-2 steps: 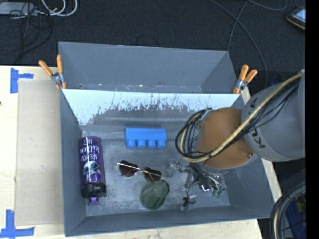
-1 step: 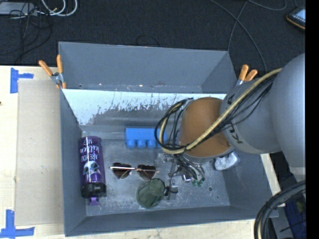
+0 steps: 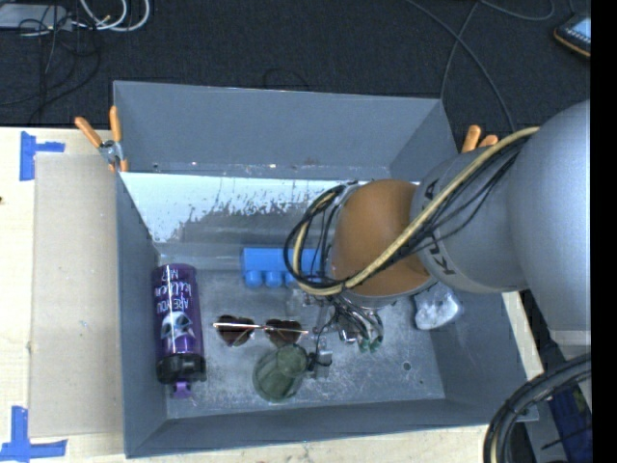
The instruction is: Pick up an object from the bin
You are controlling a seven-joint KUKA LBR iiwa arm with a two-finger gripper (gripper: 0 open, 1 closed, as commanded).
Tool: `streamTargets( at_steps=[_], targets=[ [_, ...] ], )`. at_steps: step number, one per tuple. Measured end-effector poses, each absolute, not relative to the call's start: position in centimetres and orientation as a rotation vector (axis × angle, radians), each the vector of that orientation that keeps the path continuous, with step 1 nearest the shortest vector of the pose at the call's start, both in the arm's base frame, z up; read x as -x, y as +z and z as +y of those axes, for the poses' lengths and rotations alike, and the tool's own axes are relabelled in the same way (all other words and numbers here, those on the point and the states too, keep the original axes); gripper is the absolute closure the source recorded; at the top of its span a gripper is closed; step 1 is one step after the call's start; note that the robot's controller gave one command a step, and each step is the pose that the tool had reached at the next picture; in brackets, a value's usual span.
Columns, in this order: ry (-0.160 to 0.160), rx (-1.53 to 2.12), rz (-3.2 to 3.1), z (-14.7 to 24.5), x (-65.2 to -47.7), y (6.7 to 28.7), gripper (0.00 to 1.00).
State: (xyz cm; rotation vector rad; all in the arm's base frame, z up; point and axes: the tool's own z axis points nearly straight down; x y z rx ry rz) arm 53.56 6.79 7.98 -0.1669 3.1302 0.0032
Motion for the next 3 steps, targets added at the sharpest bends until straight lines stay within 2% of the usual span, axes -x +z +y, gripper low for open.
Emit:
streamTargets(
  at_steps=[1,2,3],
  targets=[
    [0.003,0.545,3.094,6.5,-53.6,9.9,0.0],
    [0.002,0.563,3.09,12.4,-54.2,8.5,0.0],
    [-0.001,0.569,3.083,13.2,-57.7,7.3,1.0]
  ],
)
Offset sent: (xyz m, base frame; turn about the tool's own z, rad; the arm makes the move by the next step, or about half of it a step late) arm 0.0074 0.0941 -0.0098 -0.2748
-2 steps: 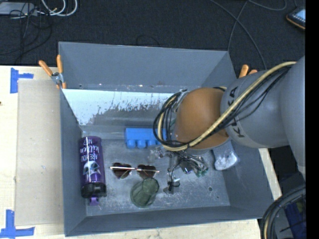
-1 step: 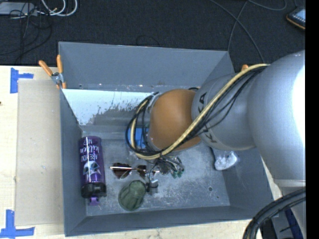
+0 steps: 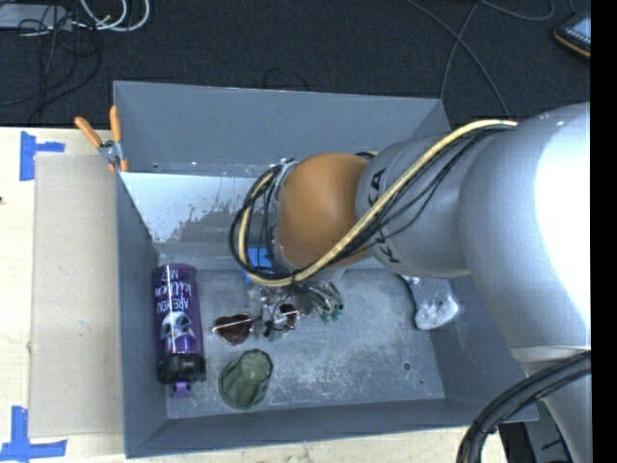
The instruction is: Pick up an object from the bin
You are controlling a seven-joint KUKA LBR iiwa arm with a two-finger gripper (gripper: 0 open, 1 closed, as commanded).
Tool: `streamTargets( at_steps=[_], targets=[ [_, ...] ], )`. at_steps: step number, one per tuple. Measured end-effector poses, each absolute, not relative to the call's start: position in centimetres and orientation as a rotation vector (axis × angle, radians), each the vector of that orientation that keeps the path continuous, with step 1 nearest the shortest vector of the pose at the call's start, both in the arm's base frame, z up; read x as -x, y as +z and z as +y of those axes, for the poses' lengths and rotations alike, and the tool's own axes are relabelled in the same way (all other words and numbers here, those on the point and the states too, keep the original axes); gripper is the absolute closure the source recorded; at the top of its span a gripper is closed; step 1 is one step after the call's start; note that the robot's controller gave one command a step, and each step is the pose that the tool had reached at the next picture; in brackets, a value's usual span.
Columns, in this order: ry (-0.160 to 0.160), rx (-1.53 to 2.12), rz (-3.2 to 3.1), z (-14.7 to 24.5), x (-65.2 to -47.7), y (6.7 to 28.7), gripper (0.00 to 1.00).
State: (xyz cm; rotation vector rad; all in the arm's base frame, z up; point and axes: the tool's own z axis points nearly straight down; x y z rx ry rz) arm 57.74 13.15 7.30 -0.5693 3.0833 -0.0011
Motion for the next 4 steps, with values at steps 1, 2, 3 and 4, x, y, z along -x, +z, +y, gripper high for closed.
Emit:
streamTargets(
  at_steps=[1,2,3,4],
  targets=[
    [-0.001,0.569,3.083,13.2,-57.7,7.3,1.0],
    [-0.001,0.562,3.089,14.0,-58.5,14.4,1.0],
    [-0.001,0.57,3.097,13.0,-57.4,21.1,1.0],
    [0.0,0.505,3.098,12.0,-57.2,17.5,1.0]
  ],
)
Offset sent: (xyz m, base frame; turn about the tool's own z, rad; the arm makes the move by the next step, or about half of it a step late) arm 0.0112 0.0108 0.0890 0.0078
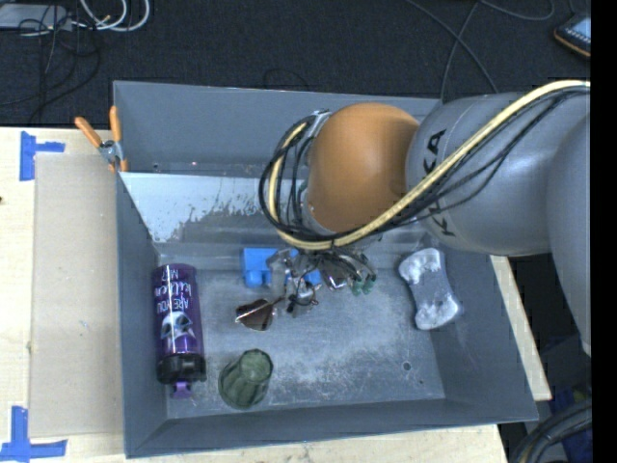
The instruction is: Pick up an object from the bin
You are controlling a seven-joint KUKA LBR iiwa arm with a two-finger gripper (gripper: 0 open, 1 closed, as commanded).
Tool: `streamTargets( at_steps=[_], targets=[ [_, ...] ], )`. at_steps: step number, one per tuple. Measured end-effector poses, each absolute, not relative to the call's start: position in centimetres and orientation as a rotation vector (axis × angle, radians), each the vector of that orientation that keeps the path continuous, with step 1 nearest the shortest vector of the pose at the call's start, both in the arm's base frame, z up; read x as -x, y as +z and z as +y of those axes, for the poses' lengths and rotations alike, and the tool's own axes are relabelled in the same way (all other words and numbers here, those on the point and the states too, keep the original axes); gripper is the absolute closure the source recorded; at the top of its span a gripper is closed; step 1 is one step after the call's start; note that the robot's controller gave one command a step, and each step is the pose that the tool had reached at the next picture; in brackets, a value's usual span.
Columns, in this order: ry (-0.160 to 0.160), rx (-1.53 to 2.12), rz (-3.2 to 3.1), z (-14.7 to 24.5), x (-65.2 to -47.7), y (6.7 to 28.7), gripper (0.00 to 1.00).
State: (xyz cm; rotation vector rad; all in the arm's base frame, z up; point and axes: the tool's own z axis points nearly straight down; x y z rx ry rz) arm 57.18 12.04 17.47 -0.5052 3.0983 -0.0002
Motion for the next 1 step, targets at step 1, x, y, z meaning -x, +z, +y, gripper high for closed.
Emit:
streamTargets(
  at_steps=[1],
  targets=[
    [0.0,0.492,3.106,12.15,-57.5,14.65,1.0]
  ],
)
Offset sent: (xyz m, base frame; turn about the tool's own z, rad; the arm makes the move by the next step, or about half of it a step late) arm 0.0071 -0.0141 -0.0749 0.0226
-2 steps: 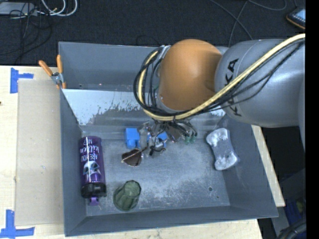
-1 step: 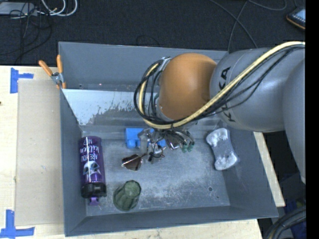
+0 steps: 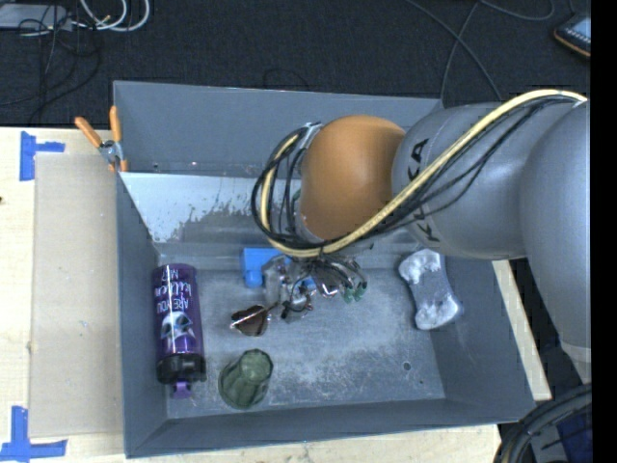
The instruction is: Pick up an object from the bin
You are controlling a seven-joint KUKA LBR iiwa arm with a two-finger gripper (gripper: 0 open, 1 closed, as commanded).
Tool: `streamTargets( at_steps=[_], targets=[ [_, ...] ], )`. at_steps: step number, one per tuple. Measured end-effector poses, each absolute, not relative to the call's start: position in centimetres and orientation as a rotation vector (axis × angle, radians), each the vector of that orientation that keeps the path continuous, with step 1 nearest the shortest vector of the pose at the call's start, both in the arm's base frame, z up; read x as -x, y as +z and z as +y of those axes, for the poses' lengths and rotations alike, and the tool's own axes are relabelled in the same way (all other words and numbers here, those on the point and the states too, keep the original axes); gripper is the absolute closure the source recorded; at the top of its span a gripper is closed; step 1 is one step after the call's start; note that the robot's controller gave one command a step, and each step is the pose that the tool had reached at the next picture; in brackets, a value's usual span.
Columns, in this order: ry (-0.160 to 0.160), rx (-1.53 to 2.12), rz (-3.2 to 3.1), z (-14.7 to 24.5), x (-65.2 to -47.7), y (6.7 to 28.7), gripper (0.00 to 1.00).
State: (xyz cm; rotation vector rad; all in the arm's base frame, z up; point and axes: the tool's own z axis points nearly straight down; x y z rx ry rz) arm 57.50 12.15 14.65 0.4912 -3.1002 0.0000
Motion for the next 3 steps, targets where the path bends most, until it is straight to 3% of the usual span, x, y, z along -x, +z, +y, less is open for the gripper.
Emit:
streamTargets(
  at_steps=[1,2,3],
  targets=[
    [-0.001,-0.474,-3.105,11.2,-57.9,11.4,1.0],
    [-0.001,-0.394,-3.116,9.8,-56.7,10.2,1.0],
    [-0.001,-0.411,-3.112,11.8,-56.9,12.5,1.0]
  ],
)
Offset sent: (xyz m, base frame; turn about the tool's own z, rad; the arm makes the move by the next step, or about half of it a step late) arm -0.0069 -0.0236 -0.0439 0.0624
